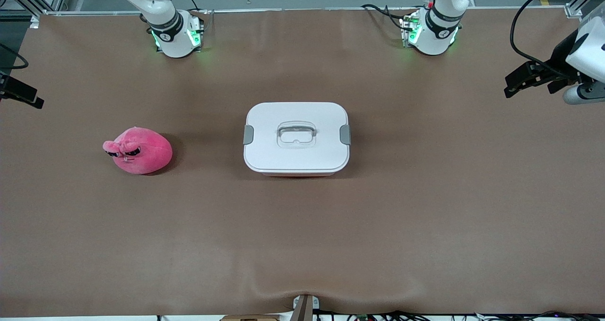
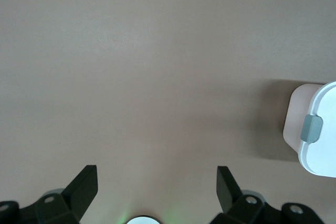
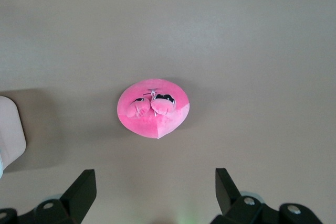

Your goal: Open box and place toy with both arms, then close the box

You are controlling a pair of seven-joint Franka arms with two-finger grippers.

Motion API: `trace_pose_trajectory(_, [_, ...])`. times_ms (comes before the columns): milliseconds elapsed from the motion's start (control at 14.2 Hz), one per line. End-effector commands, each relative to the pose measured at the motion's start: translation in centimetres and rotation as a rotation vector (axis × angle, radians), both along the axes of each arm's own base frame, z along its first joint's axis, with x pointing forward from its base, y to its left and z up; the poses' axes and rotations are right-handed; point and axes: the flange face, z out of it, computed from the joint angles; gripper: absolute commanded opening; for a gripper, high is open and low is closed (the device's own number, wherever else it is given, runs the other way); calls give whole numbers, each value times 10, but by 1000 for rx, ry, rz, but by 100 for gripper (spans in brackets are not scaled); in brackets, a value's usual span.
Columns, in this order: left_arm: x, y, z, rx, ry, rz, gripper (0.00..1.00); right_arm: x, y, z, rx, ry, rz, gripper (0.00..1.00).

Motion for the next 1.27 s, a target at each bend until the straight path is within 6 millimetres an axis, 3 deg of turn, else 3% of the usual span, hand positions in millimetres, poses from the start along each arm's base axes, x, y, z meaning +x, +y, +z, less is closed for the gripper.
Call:
trace_pose_trajectory(0, [-1,2,5,5,-5,-11,100,2,7,4,12,-28,-5,100])
trace_pose_trajectory(353, [1,3,3,16,-4,-1,100,3,10,0,10,-18,4,100])
trace_pose_trajectory(635, [1,-3,9,61,-21,-3,100,8,47,-15,-25,12,87,100])
trace_pose_trajectory(846, [-4,-4,7,55,3,46,100,15,47,-47,-11,3,88,100])
trace_pose_trajectory(1199, [-10,-29,-4,66,21,138,100,21,51,-121,3,24,121,100])
